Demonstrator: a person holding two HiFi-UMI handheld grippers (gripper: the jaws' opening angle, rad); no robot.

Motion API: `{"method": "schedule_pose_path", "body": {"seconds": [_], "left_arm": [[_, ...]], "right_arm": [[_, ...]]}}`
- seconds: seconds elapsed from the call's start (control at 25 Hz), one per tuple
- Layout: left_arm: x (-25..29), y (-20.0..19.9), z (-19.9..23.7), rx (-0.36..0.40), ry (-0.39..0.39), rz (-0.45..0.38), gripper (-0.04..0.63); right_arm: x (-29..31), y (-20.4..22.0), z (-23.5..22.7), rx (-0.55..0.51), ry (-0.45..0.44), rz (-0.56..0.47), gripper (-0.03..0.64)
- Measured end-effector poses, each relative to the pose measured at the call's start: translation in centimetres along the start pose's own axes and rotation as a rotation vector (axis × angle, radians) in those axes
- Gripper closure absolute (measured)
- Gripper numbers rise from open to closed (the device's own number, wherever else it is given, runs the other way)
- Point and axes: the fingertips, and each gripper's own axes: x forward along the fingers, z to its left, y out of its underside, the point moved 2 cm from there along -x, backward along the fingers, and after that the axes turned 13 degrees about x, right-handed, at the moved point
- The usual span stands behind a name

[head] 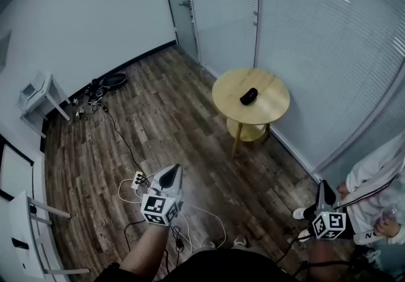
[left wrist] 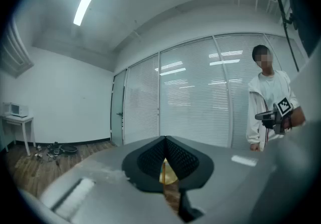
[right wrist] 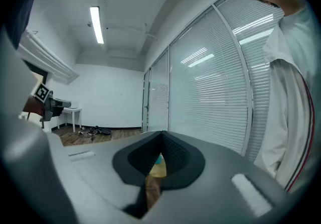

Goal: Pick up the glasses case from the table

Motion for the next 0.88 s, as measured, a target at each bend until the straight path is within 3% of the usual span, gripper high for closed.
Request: {"method": "schedule_pose_path", "body": {"seconds": [0.52, 0.68, 0.88], "left_arm": [[4.0, -1.9, -2.3, 0.006, -0.028, -0.005, 0.592], [5.6, -1.8, -3.6, 0.011, -0.034, -0.013, 0.592], [8.4, -1.9, -4.2, 0.014, -0.021, -0.001, 0.592]], "right_arm": [[2.9, -0.3, -3.7, 0.022, -0.039, -0.015, 0.612], [4.9, 0.2, -4.8, -0.032, -0.049, 0.02, 0.611], [7.9, 0.3, -5.2, -0.006, -0.034, 0.053, 0.611]]}}
